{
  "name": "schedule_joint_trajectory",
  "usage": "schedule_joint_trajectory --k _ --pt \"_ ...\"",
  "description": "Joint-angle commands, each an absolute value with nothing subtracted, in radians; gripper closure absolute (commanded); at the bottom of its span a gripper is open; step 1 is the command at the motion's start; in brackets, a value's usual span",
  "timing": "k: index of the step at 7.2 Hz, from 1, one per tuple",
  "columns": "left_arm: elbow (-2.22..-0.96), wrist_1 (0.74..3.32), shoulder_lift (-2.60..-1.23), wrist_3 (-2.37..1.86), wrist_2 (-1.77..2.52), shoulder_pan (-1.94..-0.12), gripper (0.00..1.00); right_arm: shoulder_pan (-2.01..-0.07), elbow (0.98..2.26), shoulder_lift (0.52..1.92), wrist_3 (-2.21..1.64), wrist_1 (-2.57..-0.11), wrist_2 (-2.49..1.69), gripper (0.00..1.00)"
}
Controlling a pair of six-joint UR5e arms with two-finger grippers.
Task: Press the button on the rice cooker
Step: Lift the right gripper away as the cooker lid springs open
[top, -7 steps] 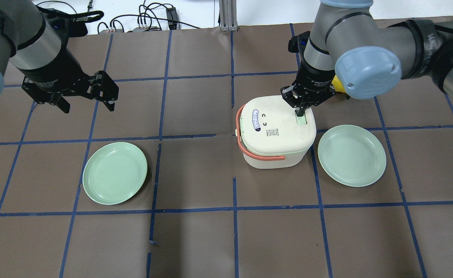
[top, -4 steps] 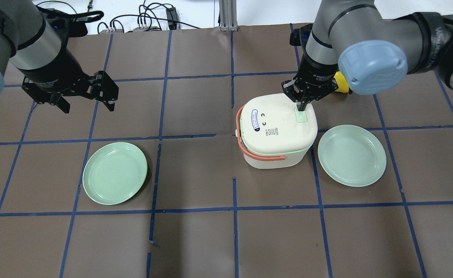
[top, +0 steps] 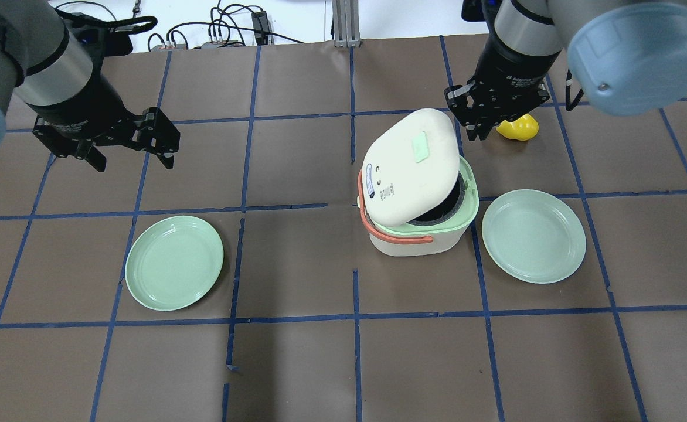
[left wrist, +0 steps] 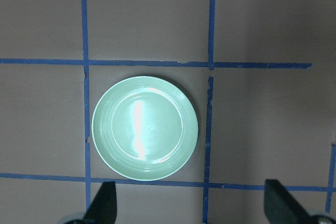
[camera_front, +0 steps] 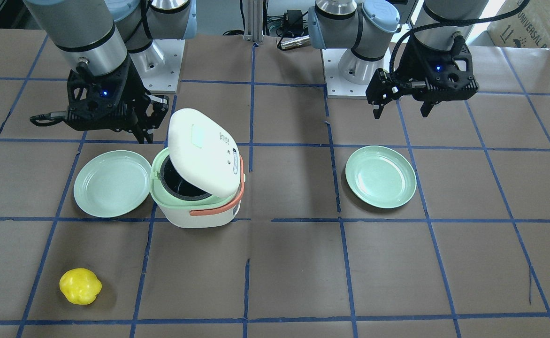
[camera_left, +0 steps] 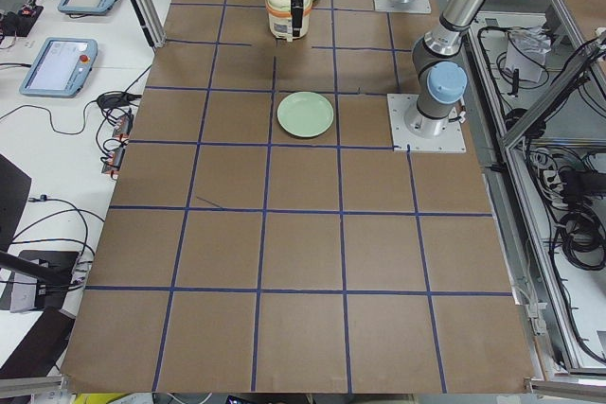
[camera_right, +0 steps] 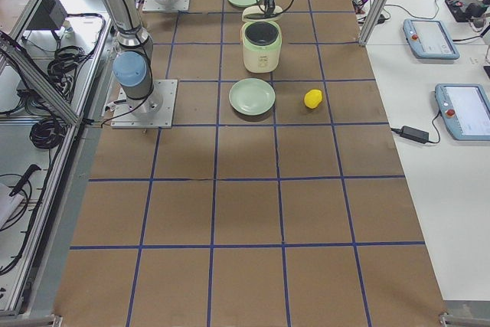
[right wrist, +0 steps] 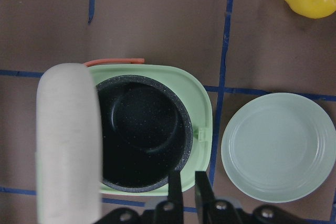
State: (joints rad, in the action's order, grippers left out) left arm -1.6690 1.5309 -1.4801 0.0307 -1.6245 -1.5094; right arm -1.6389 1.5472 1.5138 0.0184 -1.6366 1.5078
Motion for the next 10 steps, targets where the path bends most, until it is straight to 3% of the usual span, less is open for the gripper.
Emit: schedule_joint_trajectory --k 1,4,7,8,9,10 --pt "-1.669 1.531 -1.48 0.031 -1.624 -1.509 0.0 -1.608 1.526 1.513 0.02 -1.624 1.512 0.78" --pt "-1.669 1.532 -1.48 0.031 -1.624 -1.509 0.0 -1.502 1.529 1.517 0.118 -1.62 1.503 0.79" --pt "-1.669 1.532 -1.48 0.031 -1.624 -1.509 0.0 -1.512 1.482 1.528 0.123 -1.612 1.549 0.78" --pt "-1.669 1.531 -1.48 0.029 -1.624 -1.509 0.0 -1.513 1.461 1.523 0.126 -1.602 1.549 0.17" --pt "-1.669 1.531 -1.48 0.031 -1.624 -1.509 0.0 -1.514 1.451 1.526 0.13 -1.601 1.54 0.0" --pt "-1.669 1.532 -1.48 0.031 -1.624 -1.509 0.0 -1.516 1.45 1.528 0.13 -1.6 1.539 0.0"
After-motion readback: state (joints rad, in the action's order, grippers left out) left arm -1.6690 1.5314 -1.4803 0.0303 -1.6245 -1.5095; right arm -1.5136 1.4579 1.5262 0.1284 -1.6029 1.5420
